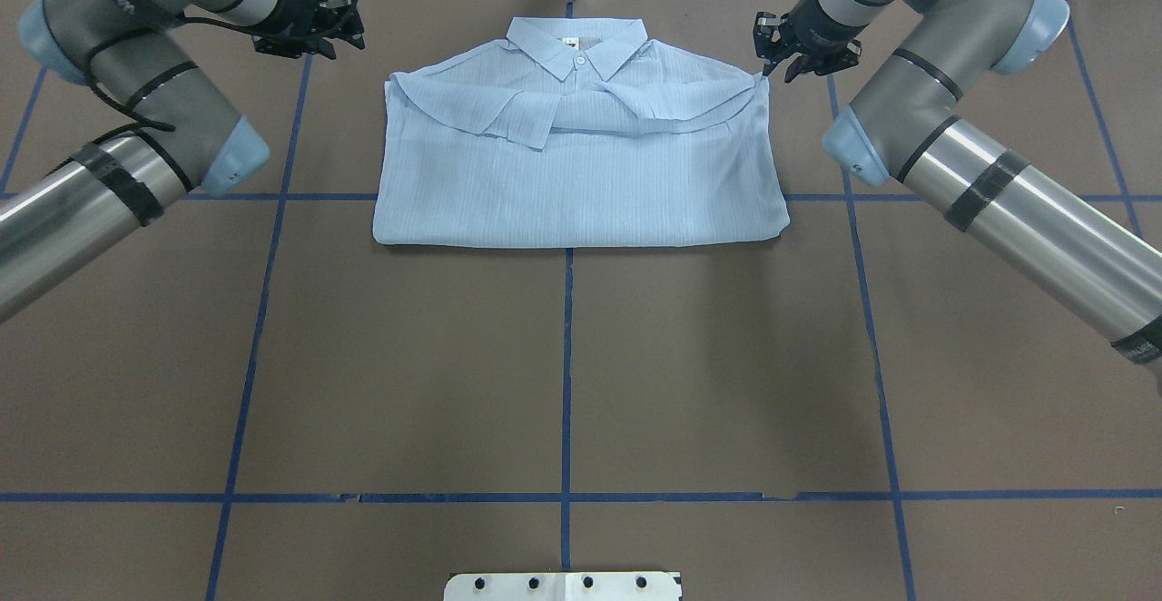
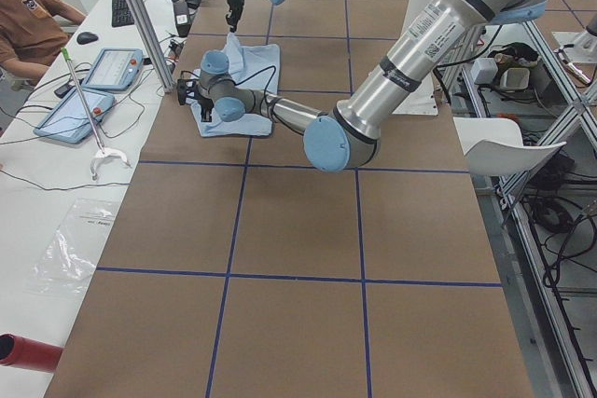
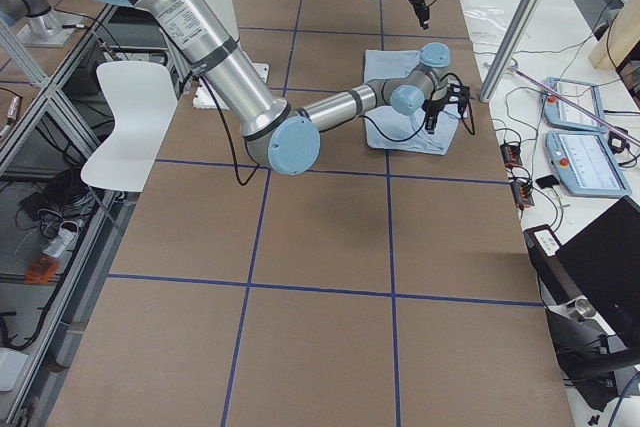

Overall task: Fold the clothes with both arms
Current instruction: 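Open both grippers and raise them away from the folded shirt, then lower the right gripper to the folded shirt's side edge and grasp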

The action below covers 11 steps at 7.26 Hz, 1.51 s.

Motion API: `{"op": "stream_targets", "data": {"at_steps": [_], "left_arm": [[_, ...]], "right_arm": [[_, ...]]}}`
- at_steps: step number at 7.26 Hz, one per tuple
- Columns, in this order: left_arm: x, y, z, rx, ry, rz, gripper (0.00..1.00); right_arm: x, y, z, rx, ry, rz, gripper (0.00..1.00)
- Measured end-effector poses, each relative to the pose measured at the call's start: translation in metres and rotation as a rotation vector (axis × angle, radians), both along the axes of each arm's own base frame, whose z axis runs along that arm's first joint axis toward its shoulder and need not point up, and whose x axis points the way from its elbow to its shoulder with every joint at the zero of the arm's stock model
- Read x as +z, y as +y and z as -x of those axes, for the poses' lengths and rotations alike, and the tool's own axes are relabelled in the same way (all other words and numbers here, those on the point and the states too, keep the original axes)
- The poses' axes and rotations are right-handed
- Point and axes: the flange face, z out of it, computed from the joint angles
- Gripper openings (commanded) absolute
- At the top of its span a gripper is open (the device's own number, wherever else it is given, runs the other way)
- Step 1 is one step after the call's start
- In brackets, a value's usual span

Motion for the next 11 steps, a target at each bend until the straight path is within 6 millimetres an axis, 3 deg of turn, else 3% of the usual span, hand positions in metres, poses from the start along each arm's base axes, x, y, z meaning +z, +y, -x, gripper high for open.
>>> {"op": "stream_targets", "data": {"at_steps": [2, 5, 6, 7, 8, 9, 11], "left_arm": [[0.004, 0.013, 0.03, 0.003, 0.009, -0.017, 1.0], [-0.016, 0.03, 0.044, 0.0, 0.019, -0.025, 1.0], [-0.021, 0.033, 0.045, -0.001, 0.023, -0.027, 1.0], [-0.023, 0.035, 0.045, 0.0, 0.025, -0.028, 1.0], [-0.023, 0.035, 0.045, 0.0, 0.025, -0.027, 1.0], [-0.022, 0.036, 0.045, -0.001, 0.024, -0.025, 1.0], [-0.021, 0.037, 0.044, 0.0, 0.023, -0.024, 1.0]], "right_arm": [[0.006, 0.028, 0.003, -0.047, -0.029, -0.022, 1.0], [0.027, 0.107, 0.026, -0.131, -0.045, -0.024, 0.97], [0.039, 0.123, 0.035, -0.151, -0.032, -0.014, 0.94], [0.049, 0.137, 0.051, -0.168, -0.011, -0.011, 0.81], [0.056, 0.146, 0.065, -0.181, 0.009, -0.012, 0.58], [0.059, 0.151, 0.072, -0.187, 0.018, -0.012, 0.55], [0.06, 0.144, 0.063, -0.183, 0.015, -0.01, 0.55]]}}
